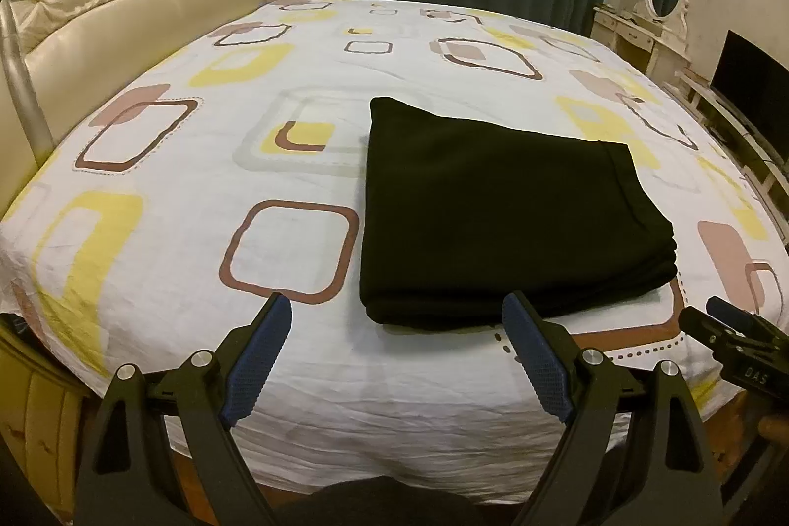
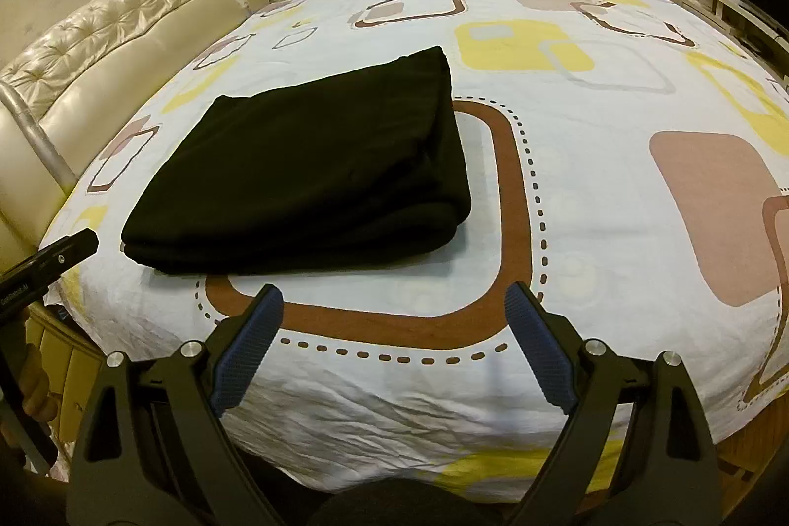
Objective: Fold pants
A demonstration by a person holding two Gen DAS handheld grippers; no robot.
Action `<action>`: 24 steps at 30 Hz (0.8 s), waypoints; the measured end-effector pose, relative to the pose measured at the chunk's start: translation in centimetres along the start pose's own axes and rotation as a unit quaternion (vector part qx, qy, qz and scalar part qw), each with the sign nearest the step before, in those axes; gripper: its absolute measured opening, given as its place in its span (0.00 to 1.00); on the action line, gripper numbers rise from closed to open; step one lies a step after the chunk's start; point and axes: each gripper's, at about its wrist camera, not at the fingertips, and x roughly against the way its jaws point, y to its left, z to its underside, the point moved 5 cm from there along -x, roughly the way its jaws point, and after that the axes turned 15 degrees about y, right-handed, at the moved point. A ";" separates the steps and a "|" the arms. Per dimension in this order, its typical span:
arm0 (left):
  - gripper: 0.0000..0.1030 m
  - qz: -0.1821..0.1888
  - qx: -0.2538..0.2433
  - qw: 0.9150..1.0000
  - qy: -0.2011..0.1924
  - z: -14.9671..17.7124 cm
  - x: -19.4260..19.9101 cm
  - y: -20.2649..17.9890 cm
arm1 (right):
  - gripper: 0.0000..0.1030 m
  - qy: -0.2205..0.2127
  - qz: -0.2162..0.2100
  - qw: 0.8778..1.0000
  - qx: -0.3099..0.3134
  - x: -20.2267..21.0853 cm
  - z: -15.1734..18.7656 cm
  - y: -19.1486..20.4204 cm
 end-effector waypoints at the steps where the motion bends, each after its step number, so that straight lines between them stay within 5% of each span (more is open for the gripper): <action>1: 0.84 0.000 0.000 1.000 0.000 0.0 0.0 0.0 | 0.89 0.000 0.000 1.000 0.000 0.0 0.0 0.1; 24: 0.84 -0.006 -0.008 1.000 0.000 0.2 -0.1 -0.3 | 0.89 0.001 -0.001 1.000 0.005 0.1 0.2 0.3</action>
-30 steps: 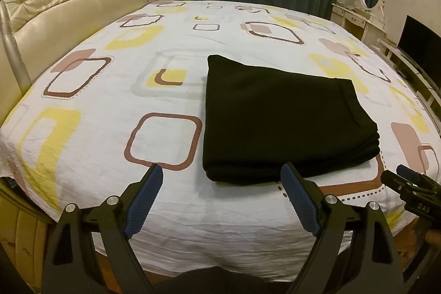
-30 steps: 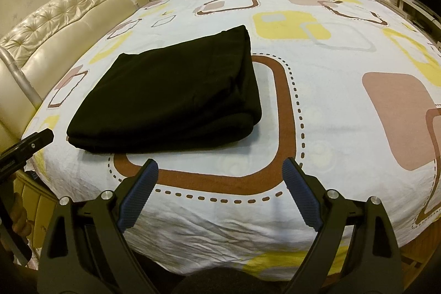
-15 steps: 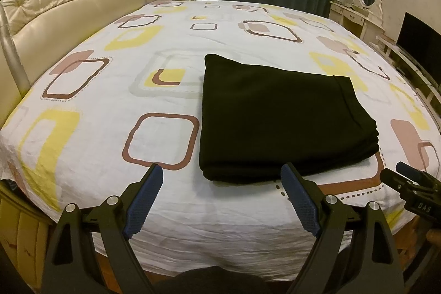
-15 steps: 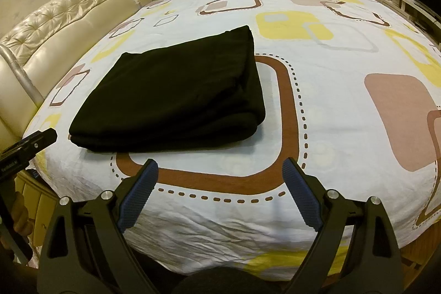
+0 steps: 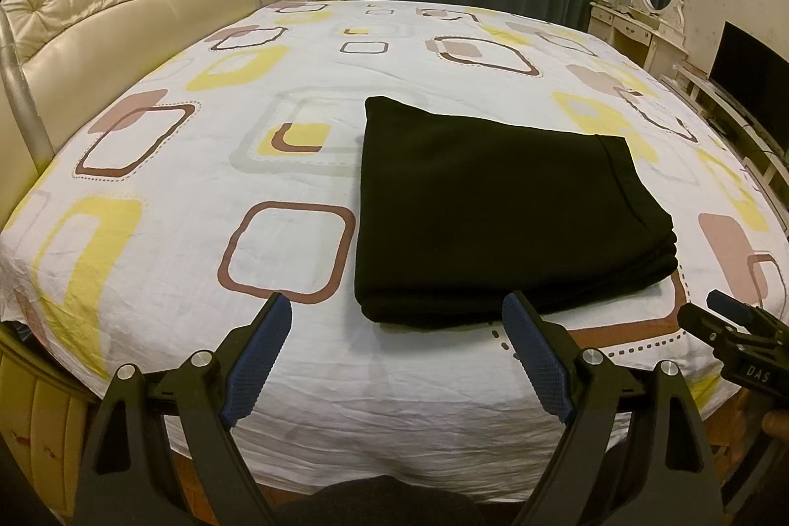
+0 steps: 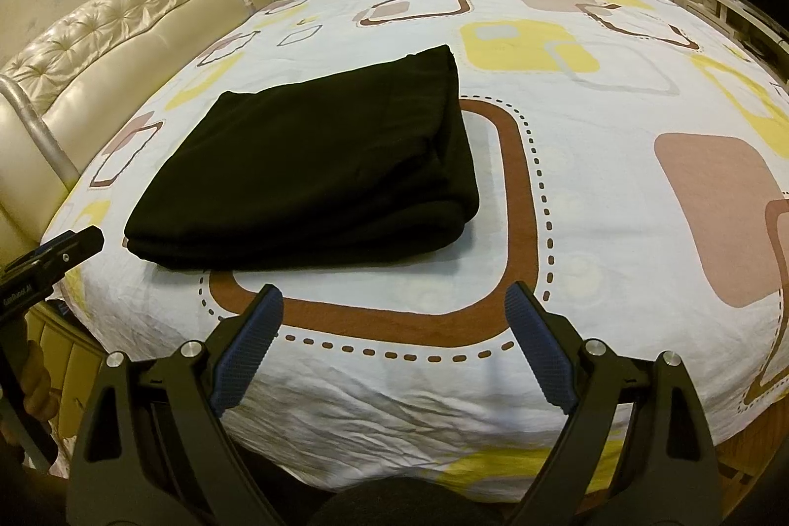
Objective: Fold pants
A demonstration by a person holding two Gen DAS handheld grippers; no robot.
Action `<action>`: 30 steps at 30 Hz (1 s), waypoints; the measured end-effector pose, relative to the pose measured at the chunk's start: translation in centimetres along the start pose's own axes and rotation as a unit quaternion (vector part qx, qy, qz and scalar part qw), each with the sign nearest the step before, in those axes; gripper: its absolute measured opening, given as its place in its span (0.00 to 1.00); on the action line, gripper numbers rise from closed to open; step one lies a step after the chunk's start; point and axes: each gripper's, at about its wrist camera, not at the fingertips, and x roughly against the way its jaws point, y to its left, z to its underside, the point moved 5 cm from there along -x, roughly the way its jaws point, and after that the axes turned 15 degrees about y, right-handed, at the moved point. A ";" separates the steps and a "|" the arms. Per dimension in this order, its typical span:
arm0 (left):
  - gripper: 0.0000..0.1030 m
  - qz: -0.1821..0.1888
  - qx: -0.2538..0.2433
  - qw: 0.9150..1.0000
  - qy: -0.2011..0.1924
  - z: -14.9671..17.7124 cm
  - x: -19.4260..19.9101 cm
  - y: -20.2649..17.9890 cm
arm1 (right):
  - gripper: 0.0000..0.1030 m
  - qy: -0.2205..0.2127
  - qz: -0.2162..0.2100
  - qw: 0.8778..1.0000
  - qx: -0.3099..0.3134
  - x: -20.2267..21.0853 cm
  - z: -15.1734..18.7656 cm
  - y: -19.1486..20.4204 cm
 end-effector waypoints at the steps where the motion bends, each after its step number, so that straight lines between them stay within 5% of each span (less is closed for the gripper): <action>1: 0.84 -0.001 0.000 1.000 0.000 0.0 0.0 0.0 | 0.89 0.000 -0.001 1.000 0.000 0.0 0.0 0.0; 30: 0.84 -0.001 0.002 1.000 0.002 0.0 -0.2 -0.1 | 0.89 0.006 -0.003 1.000 0.008 -0.4 0.0 -0.2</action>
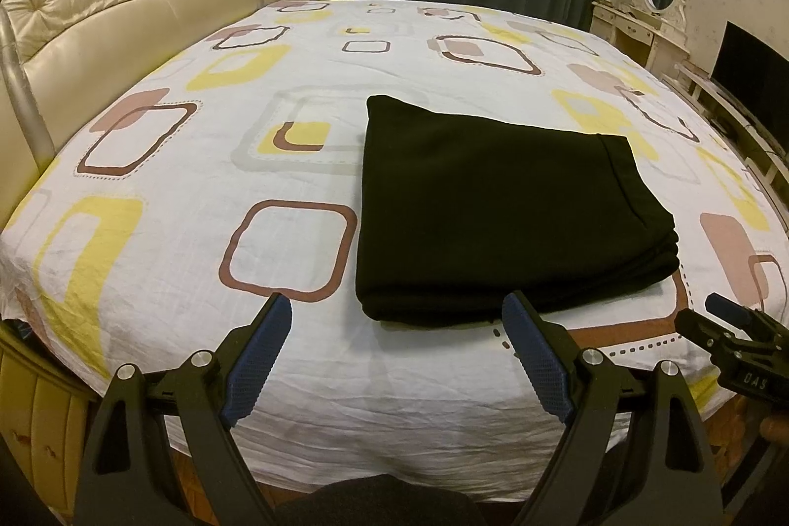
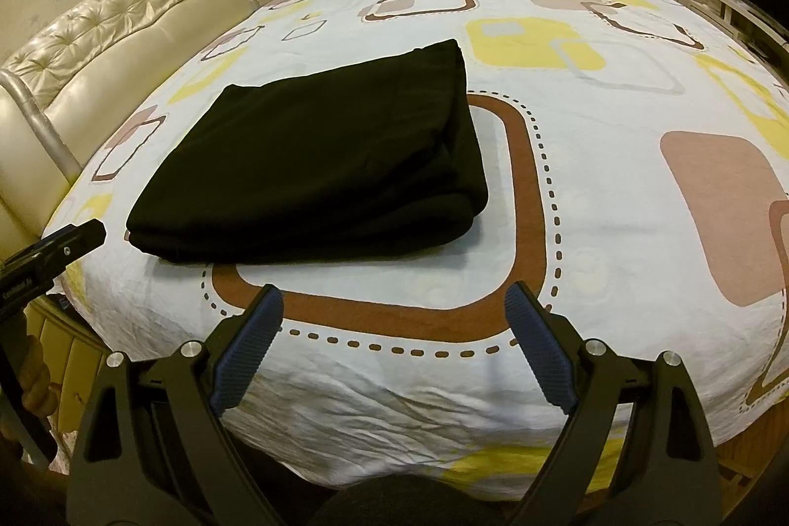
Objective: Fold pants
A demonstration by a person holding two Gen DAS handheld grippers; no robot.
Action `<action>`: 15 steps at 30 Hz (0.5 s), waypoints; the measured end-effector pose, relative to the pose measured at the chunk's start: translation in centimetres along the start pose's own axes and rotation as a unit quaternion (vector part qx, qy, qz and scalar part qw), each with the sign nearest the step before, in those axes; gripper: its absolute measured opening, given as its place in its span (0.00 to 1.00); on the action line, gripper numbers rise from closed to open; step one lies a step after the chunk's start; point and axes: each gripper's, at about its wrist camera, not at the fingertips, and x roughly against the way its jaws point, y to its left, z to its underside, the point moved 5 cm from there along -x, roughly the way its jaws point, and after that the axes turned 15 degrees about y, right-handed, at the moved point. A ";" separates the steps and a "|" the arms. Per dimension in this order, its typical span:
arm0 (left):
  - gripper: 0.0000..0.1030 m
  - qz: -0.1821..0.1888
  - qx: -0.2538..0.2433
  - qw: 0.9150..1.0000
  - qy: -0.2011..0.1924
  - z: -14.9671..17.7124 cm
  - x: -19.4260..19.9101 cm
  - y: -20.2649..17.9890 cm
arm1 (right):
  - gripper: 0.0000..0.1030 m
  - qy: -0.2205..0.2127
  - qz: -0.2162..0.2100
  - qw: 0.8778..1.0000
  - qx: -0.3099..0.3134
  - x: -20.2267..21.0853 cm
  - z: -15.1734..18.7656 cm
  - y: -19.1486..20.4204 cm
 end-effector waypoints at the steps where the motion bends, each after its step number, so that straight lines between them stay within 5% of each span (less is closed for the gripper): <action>1: 0.84 0.001 0.000 1.000 0.001 0.0 0.0 0.0 | 0.89 0.001 0.000 1.000 0.000 0.0 0.0 0.0; 11: 0.90 0.005 0.019 1.000 -0.017 -0.4 0.7 0.4 | 0.89 -0.001 -0.003 1.000 0.003 0.0 0.1 0.0; 15: 0.90 0.043 0.053 0.998 -0.007 -1.2 0.4 1.4 | 0.89 -0.005 -0.010 1.000 0.009 0.0 0.1 0.2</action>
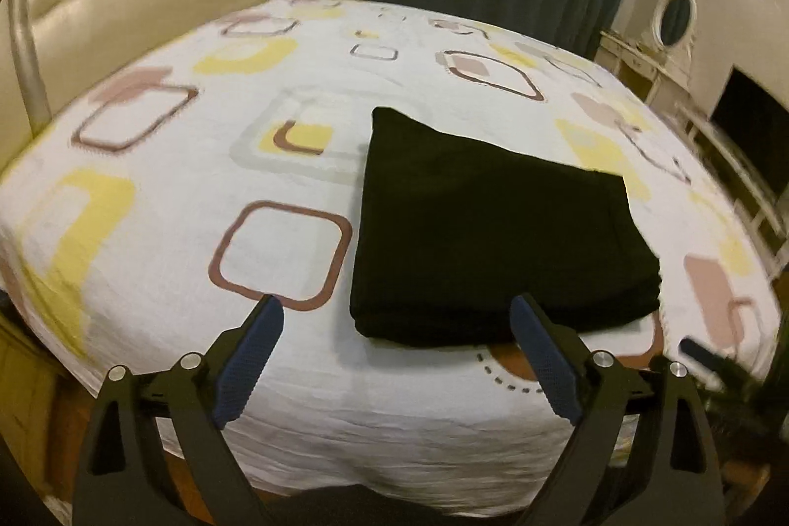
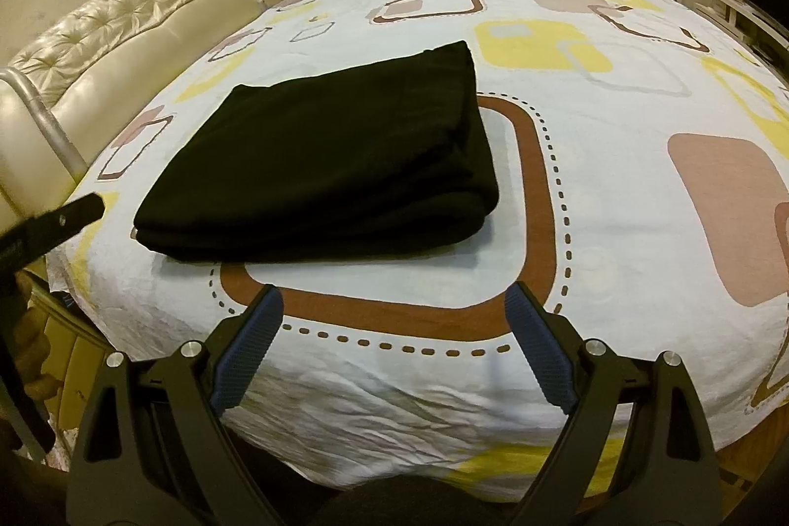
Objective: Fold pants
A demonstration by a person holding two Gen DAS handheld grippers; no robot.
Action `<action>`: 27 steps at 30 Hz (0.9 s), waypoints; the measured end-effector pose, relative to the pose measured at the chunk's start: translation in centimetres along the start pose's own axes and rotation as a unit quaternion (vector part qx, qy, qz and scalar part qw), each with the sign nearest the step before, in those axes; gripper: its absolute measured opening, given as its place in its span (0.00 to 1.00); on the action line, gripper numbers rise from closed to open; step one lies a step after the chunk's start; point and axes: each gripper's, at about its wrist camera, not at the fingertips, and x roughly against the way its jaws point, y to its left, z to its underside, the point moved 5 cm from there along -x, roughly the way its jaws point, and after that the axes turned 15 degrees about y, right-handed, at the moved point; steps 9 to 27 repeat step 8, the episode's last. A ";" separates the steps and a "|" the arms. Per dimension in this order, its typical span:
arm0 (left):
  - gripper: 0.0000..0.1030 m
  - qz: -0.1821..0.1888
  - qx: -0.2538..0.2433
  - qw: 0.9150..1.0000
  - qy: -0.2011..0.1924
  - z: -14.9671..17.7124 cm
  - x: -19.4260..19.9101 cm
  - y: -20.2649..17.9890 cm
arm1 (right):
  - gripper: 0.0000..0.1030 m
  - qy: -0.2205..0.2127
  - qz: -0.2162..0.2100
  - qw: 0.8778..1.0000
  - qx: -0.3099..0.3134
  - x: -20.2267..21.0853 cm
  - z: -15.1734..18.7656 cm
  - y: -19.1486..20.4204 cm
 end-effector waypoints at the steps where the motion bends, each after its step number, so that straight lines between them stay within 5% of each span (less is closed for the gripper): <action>1: 0.90 -0.002 0.001 1.000 -0.001 -0.2 0.0 0.2 | 0.89 0.000 -0.003 1.000 0.000 0.1 0.0 0.1; 5: 0.90 0.007 -0.012 1.000 -0.004 -2.8 0.3 2.0 | 0.89 -0.009 -0.023 1.000 -0.005 1.5 -1.3 0.0; 8: 0.90 -0.036 -0.003 0.999 -0.021 -6.2 -0.7 5.2 | 0.91 -0.032 -0.028 0.999 -0.013 2.9 -3.9 -1.1; 27: 0.90 -0.036 -0.003 0.999 -0.021 -6.2 -0.7 5.2 | 0.91 -0.032 -0.028 0.999 -0.013 2.9 -3.9 -1.1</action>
